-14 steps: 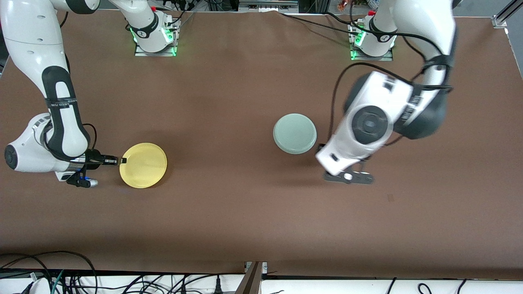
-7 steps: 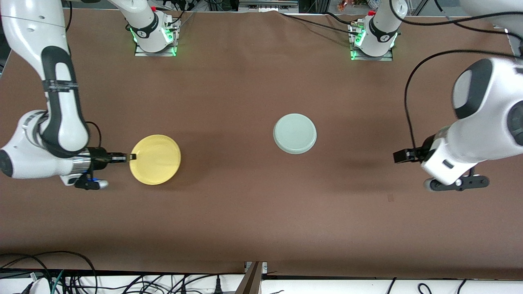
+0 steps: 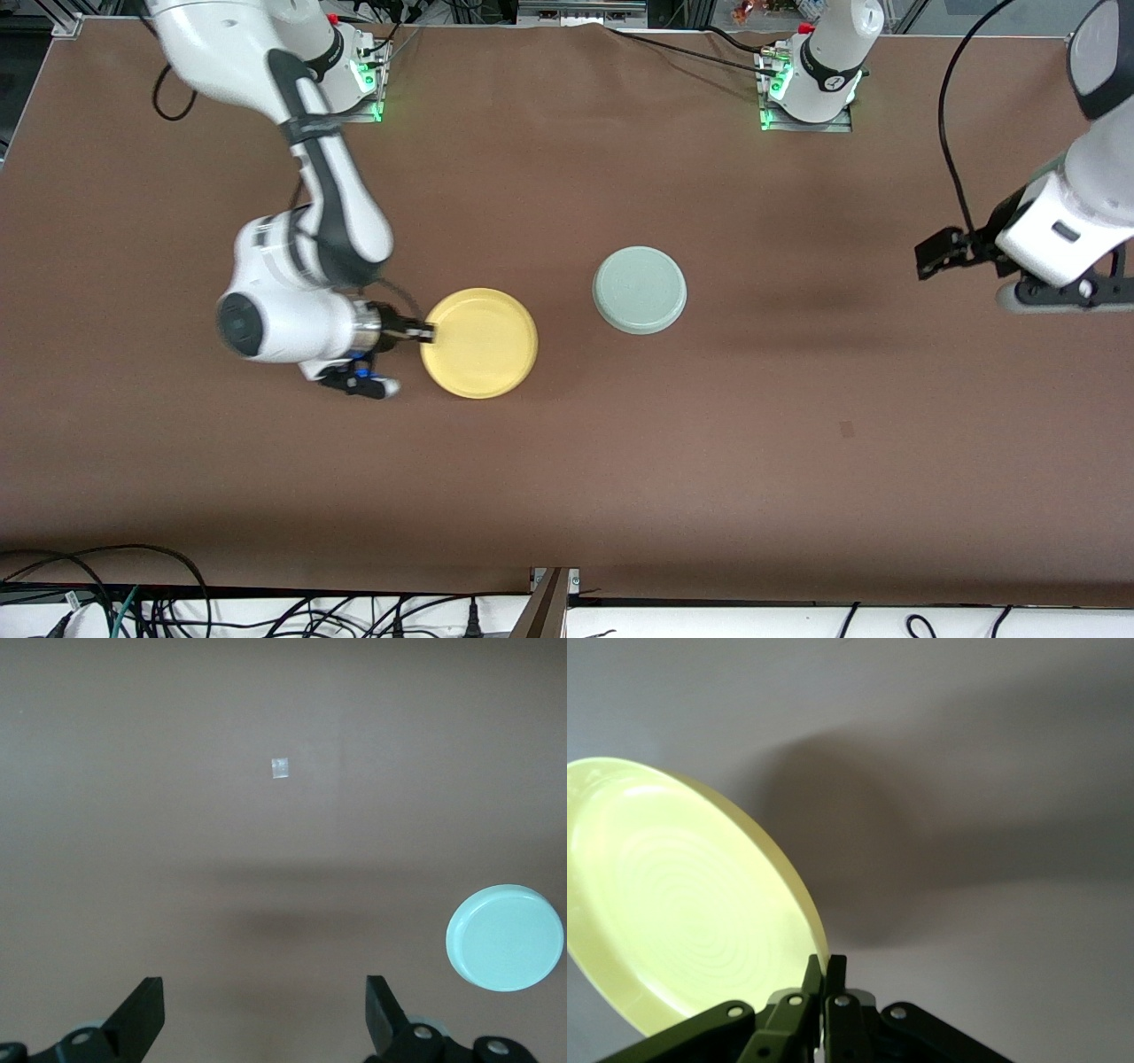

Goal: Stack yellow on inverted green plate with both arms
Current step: 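Carry the yellow plate with the right gripper onto the green plate, then lower the yellow plate onto the green plate and open the right gripper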

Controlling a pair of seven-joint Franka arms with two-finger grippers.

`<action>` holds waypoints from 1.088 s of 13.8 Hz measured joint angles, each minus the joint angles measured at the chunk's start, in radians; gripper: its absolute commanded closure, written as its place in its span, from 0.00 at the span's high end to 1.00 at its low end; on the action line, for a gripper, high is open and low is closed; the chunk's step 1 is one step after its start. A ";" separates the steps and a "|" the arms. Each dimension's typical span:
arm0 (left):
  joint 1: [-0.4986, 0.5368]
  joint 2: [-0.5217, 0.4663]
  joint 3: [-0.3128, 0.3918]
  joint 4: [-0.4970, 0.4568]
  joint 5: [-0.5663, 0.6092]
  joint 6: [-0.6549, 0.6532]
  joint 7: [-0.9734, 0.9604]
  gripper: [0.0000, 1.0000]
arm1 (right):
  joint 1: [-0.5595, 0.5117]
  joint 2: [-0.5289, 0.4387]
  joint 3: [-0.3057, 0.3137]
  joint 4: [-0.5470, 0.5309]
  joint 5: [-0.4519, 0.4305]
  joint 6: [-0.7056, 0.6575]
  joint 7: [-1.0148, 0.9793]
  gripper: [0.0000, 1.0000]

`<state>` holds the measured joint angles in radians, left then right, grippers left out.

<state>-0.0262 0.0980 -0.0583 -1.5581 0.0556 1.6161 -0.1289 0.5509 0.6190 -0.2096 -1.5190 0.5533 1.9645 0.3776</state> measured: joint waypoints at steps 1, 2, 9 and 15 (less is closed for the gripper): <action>0.000 -0.046 0.014 -0.064 -0.012 0.031 0.004 1.00 | 0.043 0.004 0.000 -0.001 0.004 0.041 0.069 0.00; 0.000 -0.078 0.033 -0.112 -0.042 0.056 0.017 1.00 | 0.081 0.010 0.003 -0.001 0.011 0.082 0.129 0.00; 0.003 -0.104 0.055 -0.153 -0.067 0.067 0.043 1.00 | 0.325 0.092 0.016 -0.003 0.021 0.327 0.423 0.00; -0.003 -0.104 0.047 -0.149 -0.067 0.060 0.043 1.00 | 0.424 0.110 0.016 -0.004 0.021 0.384 0.519 0.00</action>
<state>-0.0291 -0.0060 -0.0115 -1.7072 -0.0119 1.6763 -0.0856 0.9751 0.7293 -0.1931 -1.5233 0.5743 2.3487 0.8963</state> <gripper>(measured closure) 0.000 0.978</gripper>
